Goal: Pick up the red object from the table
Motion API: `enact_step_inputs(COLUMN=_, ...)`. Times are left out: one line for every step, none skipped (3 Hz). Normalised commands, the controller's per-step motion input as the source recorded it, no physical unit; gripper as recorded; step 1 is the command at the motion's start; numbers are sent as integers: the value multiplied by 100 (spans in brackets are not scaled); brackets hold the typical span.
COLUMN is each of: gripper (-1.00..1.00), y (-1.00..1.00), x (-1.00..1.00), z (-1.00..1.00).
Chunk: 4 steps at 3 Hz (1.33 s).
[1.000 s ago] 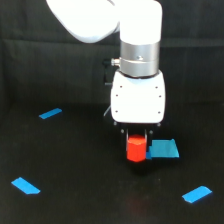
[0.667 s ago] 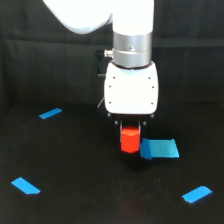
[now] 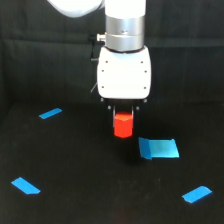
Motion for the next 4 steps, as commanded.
enact_step_inputs(gripper=-100, y=17, x=-11, z=100)
enact_step_inputs(gripper=-94, y=19, x=-18, z=100)
enact_step_inputs(gripper=-93, y=-8, x=4, z=97)
enact_step_inputs(gripper=-89, y=-14, x=9, z=90)
